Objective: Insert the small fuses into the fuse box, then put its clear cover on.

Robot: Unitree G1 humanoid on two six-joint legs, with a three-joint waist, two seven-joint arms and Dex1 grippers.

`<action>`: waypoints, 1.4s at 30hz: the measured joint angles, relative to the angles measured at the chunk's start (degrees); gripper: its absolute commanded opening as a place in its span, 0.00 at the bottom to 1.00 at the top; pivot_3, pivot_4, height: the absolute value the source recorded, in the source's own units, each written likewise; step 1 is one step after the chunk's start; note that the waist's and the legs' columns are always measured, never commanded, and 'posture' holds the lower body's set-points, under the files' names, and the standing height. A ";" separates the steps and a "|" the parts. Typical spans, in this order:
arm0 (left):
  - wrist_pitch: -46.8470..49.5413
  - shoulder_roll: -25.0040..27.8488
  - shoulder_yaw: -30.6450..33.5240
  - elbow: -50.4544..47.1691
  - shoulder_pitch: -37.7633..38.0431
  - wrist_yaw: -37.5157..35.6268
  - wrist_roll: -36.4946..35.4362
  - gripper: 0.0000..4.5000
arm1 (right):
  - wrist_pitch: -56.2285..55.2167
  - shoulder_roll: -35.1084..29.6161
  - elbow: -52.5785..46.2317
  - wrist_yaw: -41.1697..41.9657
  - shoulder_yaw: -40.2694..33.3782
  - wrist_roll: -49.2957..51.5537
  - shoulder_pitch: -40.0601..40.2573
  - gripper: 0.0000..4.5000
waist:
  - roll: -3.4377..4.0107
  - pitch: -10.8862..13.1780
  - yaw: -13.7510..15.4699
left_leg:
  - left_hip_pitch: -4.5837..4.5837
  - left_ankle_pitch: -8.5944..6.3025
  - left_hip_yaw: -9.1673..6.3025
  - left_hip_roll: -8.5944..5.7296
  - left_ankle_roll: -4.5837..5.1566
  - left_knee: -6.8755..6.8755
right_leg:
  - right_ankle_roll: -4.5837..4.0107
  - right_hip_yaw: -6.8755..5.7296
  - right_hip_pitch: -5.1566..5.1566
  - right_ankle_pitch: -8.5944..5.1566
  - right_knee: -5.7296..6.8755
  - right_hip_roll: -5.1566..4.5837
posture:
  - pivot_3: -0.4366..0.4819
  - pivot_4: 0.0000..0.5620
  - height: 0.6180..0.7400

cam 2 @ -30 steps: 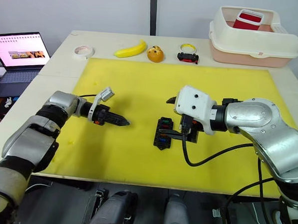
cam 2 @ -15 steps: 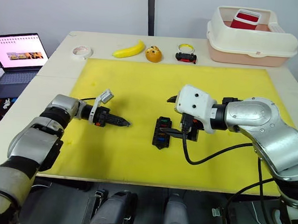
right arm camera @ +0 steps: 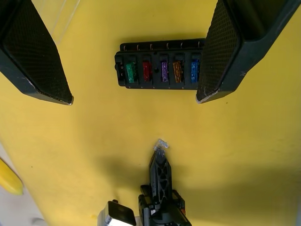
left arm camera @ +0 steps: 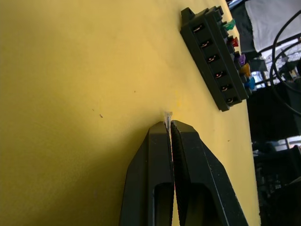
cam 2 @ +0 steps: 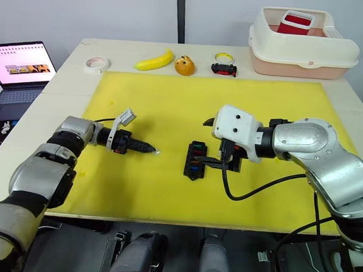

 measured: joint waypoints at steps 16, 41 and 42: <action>4.60 2.40 5.14 -16.91 6.27 0.78 -3.80 0.02 | 5.77 2.53 0.00 -0.29 -0.09 3.09 -2.57 1.00 | -0.02 0.02 -0.11 | -0.06 0.00 0.00 0.04 -0.01 -0.01 | 0.00 0.03 -0.10 0.00 0.01 0.00 | 0.48 0.27 1.00; 23.83 4.11 18.72 -61.85 11.71 18.37 -32.94 0.00 | 46.95 27.21 16.94 -24.55 -18.43 36.00 -22.47 0.58 | 0.02 0.01 -0.18 | -0.07 0.13 0.07 0.03 -0.24 -0.11 | -0.04 0.17 -0.25 0.01 0.04 -0.02 | 0.48 0.27 1.00; 23.78 4.00 18.44 -61.87 11.71 18.57 -33.11 0.00 | 46.95 27.40 17.05 -25.12 -18.43 36.22 -22.59 0.58 | 0.02 0.01 -0.16 | -0.07 0.13 0.08 0.03 -0.24 -0.12 | -0.04 0.17 -0.26 0.01 0.04 -0.02 | 0.48 0.27 1.00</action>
